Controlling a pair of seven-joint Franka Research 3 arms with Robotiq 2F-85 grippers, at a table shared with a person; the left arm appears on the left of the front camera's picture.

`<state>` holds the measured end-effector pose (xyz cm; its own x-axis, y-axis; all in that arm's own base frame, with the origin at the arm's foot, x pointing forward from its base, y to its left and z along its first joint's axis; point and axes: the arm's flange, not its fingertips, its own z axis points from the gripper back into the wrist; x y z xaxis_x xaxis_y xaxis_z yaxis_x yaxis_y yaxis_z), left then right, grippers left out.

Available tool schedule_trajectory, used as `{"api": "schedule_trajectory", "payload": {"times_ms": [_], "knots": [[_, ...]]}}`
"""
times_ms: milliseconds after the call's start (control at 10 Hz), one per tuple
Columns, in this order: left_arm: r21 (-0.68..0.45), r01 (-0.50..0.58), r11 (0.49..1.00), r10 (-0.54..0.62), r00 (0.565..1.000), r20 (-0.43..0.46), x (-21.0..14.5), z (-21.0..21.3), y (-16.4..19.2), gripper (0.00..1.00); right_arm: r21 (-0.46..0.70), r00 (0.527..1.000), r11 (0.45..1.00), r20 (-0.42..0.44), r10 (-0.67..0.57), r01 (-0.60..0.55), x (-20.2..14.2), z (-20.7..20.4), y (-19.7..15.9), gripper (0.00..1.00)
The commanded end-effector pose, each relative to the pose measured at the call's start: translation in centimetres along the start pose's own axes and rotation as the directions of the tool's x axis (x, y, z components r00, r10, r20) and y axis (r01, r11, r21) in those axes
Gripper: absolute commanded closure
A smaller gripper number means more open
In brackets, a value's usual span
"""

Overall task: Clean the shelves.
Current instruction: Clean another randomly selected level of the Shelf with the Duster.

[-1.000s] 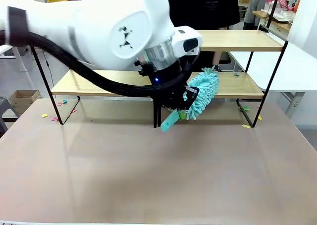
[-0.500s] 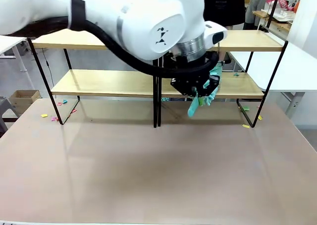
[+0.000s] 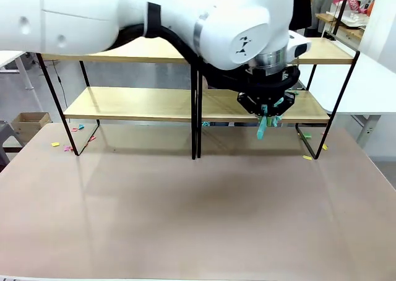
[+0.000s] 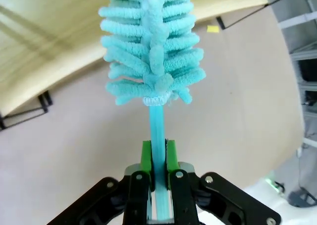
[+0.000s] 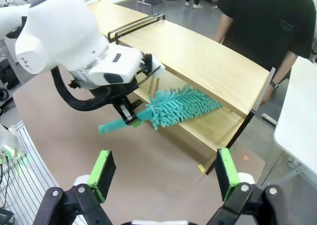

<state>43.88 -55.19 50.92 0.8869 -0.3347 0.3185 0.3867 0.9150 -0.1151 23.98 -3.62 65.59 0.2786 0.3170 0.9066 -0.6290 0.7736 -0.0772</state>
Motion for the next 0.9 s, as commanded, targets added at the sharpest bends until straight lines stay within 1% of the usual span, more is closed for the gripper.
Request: {"api": "schedule_trajectory", "payload": {"times_ms": [0,300,400,500,600,700,800], "knots": [[0.034,-0.017,0.999,0.017,1.000,0.018,2.5,0.5,-2.1,0.87,0.007,1.000,1.000,0.004,0.002,-0.002,0.0,0.0,0.0,0.00],[0.009,0.026,1.000,-0.026,1.000,0.008,3.1,0.4,-3.7,0.87,0.007,1.000,1.000,0.004,0.002,-0.002,0.0,0.0,0.0,0.00],[-0.019,0.082,0.996,-0.082,0.996,0.019,2.7,0.6,-4.3,0.87,0.007,1.000,1.000,0.004,0.002,-0.002,0.0,0.0,0.0,0.00],[-0.054,0.121,0.991,-0.120,0.993,0.019,2.4,0.9,-4.6,0.87,0.007,1.000,1.000,0.004,0.002,-0.002,0.0,0.0,0.0,0.00],[-0.141,0.165,0.976,-0.164,0.986,0.016,2.1,1.4,-4.5,0.87,0.007,1.000,1.000,0.004,0.002,-0.002,0.0,0.0,0.0,0.00],[-0.231,0.203,0.951,-0.200,0.979,0.036,1.8,2.2,-4.1,0.87,0.007,1.000,1.000,0.004,0.002,-0.002,0.0,0.0,0.0,0.00],[-0.236,0.222,0.946,-0.215,0.975,0.058,1.8,2.6,-3.2,0.87,0.007,1.000,1.000,0.004,0.002,-0.002,0.0,0.0,0.0,0.00]]}}
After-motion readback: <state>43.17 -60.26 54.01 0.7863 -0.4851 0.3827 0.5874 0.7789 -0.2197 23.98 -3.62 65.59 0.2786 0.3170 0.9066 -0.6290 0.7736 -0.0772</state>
